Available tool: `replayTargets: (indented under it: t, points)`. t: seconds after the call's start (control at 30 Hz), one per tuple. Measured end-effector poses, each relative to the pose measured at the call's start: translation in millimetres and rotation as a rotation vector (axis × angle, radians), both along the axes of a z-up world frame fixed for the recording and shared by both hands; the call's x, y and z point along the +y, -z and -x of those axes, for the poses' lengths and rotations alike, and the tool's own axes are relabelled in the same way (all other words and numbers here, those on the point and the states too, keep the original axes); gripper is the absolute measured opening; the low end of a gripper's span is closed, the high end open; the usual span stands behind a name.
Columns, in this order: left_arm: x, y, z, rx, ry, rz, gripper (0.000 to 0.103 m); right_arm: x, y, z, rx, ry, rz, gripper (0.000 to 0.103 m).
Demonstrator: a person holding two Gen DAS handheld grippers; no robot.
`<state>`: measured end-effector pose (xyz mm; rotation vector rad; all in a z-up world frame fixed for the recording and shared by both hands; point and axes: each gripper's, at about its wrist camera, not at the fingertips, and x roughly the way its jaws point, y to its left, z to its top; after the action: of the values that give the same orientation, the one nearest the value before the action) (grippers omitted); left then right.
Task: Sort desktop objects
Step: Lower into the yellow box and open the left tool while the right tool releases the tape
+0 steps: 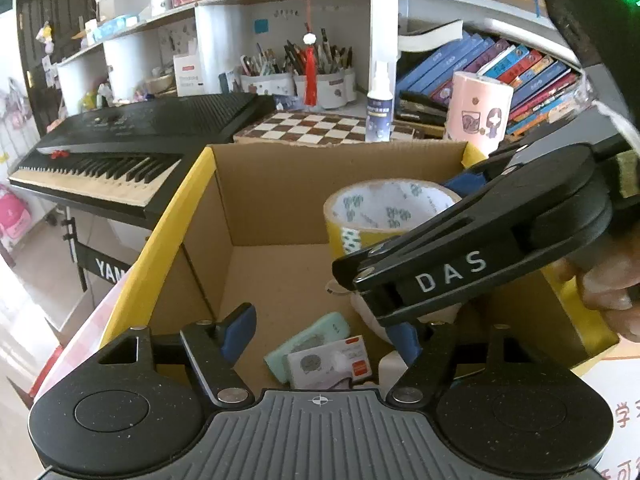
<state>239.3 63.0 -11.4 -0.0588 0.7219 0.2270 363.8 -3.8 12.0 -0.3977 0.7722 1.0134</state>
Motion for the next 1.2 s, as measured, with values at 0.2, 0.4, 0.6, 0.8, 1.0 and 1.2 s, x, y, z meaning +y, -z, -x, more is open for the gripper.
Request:
replayTargets:
  t: [0.2, 0.4, 0.6, 0.8, 1.0, 1.2]
  points:
    - [-4, -9, 7, -0.042, 0.013, -0.012, 0.077, -8, -7, 1, 0.017, 0.032, -0.062, 0.086]
    - [-6, -16, 19, -0.072, 0.018, -0.012, 0.078, -23, -27, 15, -0.029, 0.073, -0.122, 0.087]
    - [-6, -27, 41, -0.117, 0.036, 0.011, 0.078, -47, -49, 40, -0.092, 0.135, -0.182, 0.087]
    - [-4, -42, 70, -0.187, 0.031, 0.054, 0.091, -75, -69, 66, -0.133, 0.251, -0.253, 0.088]
    - [-1, -51, 94, -0.225, 0.051, 0.072, 0.091, -98, -77, 96, -0.175, 0.367, -0.280, 0.088]
    - [1, -53, 122, -0.241, 0.076, 0.080, 0.092, -111, -75, 135, -0.223, 0.468, -0.278, 0.088]
